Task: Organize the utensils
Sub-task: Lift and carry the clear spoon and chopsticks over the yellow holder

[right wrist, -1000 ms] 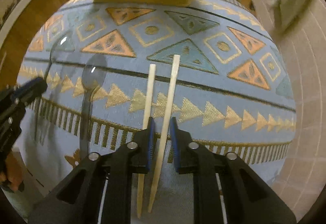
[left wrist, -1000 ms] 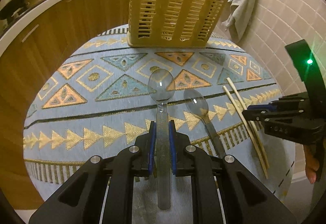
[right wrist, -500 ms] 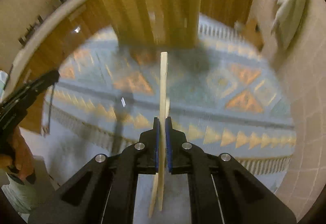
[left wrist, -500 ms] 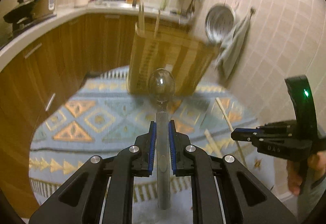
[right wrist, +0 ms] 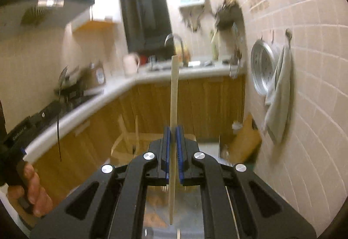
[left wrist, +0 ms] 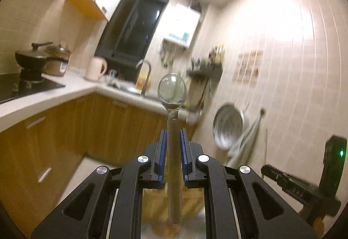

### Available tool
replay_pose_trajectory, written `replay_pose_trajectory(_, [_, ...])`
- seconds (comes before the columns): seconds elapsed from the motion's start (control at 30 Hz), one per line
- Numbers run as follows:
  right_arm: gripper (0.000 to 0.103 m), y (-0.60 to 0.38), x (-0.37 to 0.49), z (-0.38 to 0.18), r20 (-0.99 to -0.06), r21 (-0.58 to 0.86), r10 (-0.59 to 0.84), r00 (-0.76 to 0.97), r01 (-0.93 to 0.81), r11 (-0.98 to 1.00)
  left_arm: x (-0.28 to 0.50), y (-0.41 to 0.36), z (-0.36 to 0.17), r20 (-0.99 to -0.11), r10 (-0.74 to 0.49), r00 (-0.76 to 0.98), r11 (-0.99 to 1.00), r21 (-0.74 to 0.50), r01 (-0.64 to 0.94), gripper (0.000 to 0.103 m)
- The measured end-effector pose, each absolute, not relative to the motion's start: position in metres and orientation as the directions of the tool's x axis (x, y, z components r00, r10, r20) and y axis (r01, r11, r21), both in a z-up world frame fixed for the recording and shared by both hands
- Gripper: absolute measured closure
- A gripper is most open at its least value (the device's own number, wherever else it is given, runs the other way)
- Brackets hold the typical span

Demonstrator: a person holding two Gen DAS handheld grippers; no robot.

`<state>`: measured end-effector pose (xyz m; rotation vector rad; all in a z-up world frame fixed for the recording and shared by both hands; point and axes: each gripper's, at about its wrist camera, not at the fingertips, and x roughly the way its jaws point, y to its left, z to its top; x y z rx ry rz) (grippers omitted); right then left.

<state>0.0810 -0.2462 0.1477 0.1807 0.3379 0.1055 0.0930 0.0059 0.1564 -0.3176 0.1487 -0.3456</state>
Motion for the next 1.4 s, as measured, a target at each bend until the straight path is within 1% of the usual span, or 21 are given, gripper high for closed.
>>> replay_pose_trajectory(0.07, [0.099,-0.250,0.090,0.157,-0.269,0.199,0.113,0.956,-0.060,0.978,0.111,0.005,0.162,-0.045,-0.388,0.921,0.867,-0.357,0.348,0.092])
replay_pose_trajectory(0.17, [0.098,-0.255,0.113,0.161,-0.215,0.214,0.110,0.970,-0.063,0.975,0.134,-0.002,0.162,-0.019,-0.410,0.912,0.845,-0.384,0.372,0.092])
replay_pose_trajectory(0.27, [0.098,-0.251,0.130,0.161,-0.166,0.202,0.091,0.982,-0.056,0.978,0.157,-0.010,0.153,-0.025,-0.423,0.906,0.834,-0.402,0.378,0.092])
replay_pose_trajectory(0.4, [0.098,-0.248,0.152,0.156,-0.109,0.169,0.080,0.991,-0.061,0.984,0.176,-0.024,0.136,-0.052,-0.406,0.913,0.854,-0.379,0.358,0.092])
replay_pose_trajectory(0.47, [0.099,-0.247,0.160,0.149,-0.080,0.157,0.043,0.996,-0.030,0.987,0.182,-0.031,0.122,-0.073,-0.347,0.935,0.889,-0.344,0.303,0.092])
replay_pose_trajectory(0.5, [0.099,-0.247,0.163,0.143,-0.070,0.154,0.036,0.997,-0.025,0.988,0.186,-0.035,0.114,-0.091,-0.338,0.937,0.898,-0.331,0.291,0.092])
replay_pose_trajectory(0.6, [0.099,-0.246,0.177,0.124,-0.083,0.163,0.062,0.995,-0.048,0.985,0.198,-0.033,0.096,-0.125,-0.312,0.942,0.906,-0.338,0.255,0.092])
replay_pose_trajectory(0.67, [0.099,-0.245,0.183,0.117,-0.092,0.173,0.074,0.993,-0.057,0.983,0.206,-0.031,0.088,-0.138,-0.318,0.938,0.897,-0.363,0.251,0.092])
replay_pose_trajectory(0.73, [0.099,-0.242,0.190,0.110,-0.106,0.182,0.092,0.990,-0.072,0.981,0.209,-0.030,0.084,-0.143,-0.319,0.937,0.898,-0.362,0.251,0.092])
replay_pose_trajectory(0.93, [0.098,-0.235,0.202,0.091,-0.132,0.188,0.106,0.986,-0.080,0.979,0.202,-0.029,0.078,-0.118,-0.287,0.951,0.912,-0.336,0.234,0.092])
replay_pose_trajectory(1.13, [0.098,-0.234,0.207,0.083,-0.146,0.186,0.110,0.983,-0.082,0.979,0.205,-0.029,0.067,-0.130,-0.265,0.955,0.920,-0.331,0.211,0.092])
replay_pose_trajectory(1.23, [0.098,-0.234,0.207,0.079,-0.142,0.178,0.097,0.985,-0.071,0.981,0.205,-0.031,0.063,-0.129,-0.252,0.959,0.929,-0.310,0.203,0.092])
replay_pose_trajectory(1.4, [0.098,-0.233,0.208,0.074,-0.161,0.173,0.106,0.981,-0.078,0.982,0.202,-0.035,0.059,-0.127,-0.243,0.962,0.937,-0.286,0.199,0.092])
